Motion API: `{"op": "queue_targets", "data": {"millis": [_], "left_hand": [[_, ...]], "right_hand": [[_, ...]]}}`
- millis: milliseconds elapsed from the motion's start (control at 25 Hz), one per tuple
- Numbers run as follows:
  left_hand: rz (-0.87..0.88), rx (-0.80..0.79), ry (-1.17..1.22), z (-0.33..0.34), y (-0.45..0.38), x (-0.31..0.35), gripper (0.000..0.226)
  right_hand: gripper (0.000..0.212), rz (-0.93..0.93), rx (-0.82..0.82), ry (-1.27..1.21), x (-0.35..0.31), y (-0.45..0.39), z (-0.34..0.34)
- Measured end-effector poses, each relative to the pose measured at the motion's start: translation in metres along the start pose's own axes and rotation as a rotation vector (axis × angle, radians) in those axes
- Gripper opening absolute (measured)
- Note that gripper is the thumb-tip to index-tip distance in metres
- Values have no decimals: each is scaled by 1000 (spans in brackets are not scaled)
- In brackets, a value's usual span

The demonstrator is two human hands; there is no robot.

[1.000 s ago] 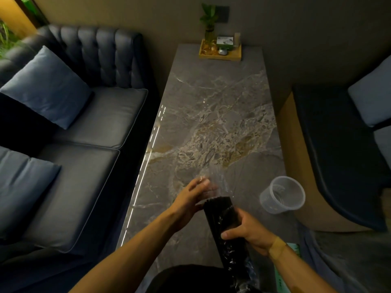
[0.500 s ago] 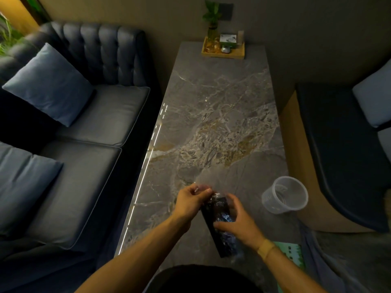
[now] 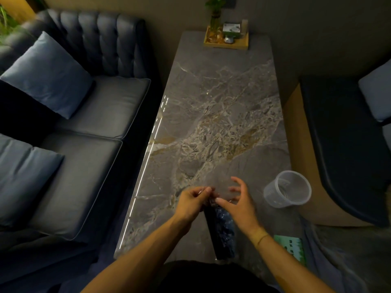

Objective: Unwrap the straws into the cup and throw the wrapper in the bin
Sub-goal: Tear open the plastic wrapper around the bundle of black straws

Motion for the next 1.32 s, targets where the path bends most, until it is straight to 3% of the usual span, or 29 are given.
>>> {"op": "queue_targets", "data": {"millis": [80, 160, 480, 680, 840, 920, 1120, 1320], "left_hand": [[11, 16, 1, 1, 1, 1, 22], [34, 6, -30, 5, 2, 7, 23], [78, -251, -151, 26, 6, 16, 19], [63, -234, -221, 21, 0, 16, 18], [112, -173, -227, 19, -1, 27, 26], [138, -170, -223, 17, -2, 34, 29], [188, -160, -221, 4, -9, 55, 18], [200, -174, -209, 5, -7, 67, 12]], "right_hand": [[62, -249, 230, 346, -23, 12, -11], [47, -375, 248, 411, -43, 20, -7], [43, -53, 117, 156, -36, 5, -6], [17, -24, 177, 106, -37, 3, -21], [29, -49, 237, 112, -41, -1, -40], [31, -64, 178, 86, -41, -7, -45], [10, 19, -21, -174, -36, -12, -53], [18, 29, -216, -223, -47, 3, -56]]}}
Point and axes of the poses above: each hand's wrist, its own y-axis away from the middle knuckle, its own z-axis out of the palm, x = y × z, the point moved 8 cm from there along -y, towards the middle knuckle, and after that the axes turned 7 degrees about y, right-handed, at the moved point
